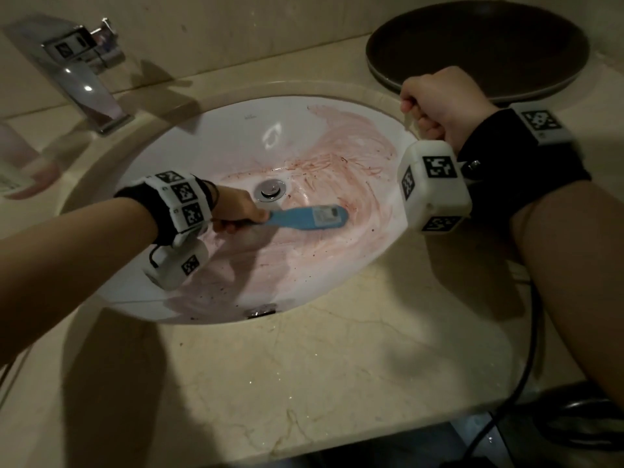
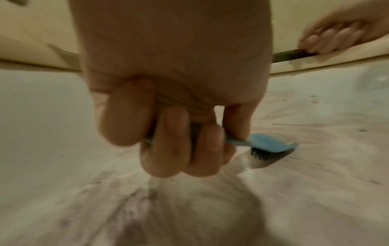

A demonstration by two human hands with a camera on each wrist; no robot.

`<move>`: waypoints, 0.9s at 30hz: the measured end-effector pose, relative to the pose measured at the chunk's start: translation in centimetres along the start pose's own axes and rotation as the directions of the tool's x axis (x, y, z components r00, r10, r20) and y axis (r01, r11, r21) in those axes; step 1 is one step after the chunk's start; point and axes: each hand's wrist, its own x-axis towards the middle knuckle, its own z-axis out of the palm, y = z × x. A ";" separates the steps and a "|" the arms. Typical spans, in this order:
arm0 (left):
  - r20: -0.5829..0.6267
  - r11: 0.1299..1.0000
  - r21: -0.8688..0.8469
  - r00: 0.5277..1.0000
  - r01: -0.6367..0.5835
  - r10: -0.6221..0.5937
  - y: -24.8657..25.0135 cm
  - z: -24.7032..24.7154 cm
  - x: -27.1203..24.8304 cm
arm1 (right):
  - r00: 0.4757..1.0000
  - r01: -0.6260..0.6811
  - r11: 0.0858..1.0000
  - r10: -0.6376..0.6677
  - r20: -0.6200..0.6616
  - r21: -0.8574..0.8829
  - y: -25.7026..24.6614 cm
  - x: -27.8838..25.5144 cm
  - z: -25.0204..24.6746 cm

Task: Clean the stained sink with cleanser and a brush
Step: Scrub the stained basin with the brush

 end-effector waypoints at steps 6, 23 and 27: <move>0.061 0.992 -0.076 0.992 -0.101 0.106 1.4 0.4 -0.3 | 1.000 0.004 1.000 -0.004 0.000 0.000 0.1 0.0 -0.1; 0.009 0.976 -0.143 0.986 0.163 -0.164 -2.6 -2.0 -0.6 | 1.000 0.009 1.000 -0.009 -0.010 -0.002 0.1 0.0 0.0; 0.200 0.985 0.001 0.964 0.175 -0.172 -1.7 0.2 -1.1 | 1.000 0.002 1.000 -0.002 -0.003 0.000 0.1 0.1 -0.1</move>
